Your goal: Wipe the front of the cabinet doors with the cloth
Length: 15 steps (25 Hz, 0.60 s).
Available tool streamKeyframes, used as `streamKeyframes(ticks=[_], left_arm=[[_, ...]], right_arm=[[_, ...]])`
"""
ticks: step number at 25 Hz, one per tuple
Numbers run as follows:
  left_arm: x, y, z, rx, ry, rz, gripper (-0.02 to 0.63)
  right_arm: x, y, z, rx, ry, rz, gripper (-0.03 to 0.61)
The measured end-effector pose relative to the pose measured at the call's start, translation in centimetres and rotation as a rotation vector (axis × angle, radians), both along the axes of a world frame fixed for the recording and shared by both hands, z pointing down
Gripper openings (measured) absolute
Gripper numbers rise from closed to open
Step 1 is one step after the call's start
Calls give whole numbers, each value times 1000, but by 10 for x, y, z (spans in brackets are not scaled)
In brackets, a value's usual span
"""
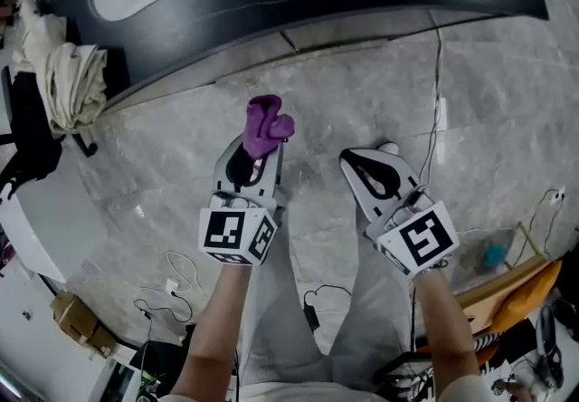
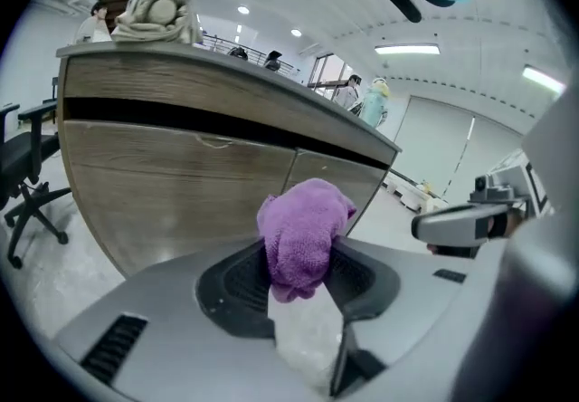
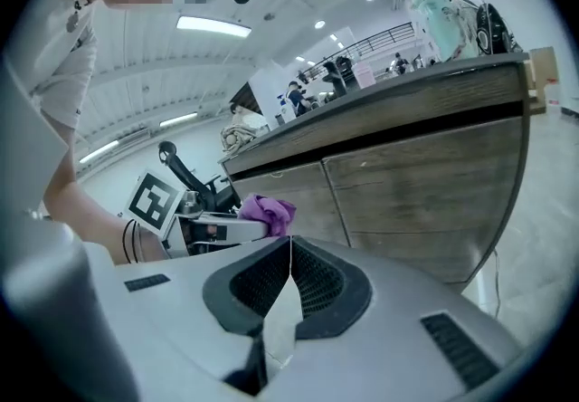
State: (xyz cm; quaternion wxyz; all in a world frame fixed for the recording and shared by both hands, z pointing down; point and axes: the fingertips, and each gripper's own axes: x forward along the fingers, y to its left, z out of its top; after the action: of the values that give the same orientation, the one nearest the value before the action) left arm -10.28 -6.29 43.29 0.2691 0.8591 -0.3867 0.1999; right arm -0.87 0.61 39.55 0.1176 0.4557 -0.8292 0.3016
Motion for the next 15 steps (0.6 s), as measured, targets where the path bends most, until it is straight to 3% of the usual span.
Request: streamKeyframes(ticks=[8, 15], left_arm=[[119, 35, -36, -5, 33, -91, 147], [162, 35, -64, 47, 44, -65, 147]], right_arm=[[125, 20, -32, 36, 15, -50, 28], [167, 19, -33, 39, -1, 38, 28]])
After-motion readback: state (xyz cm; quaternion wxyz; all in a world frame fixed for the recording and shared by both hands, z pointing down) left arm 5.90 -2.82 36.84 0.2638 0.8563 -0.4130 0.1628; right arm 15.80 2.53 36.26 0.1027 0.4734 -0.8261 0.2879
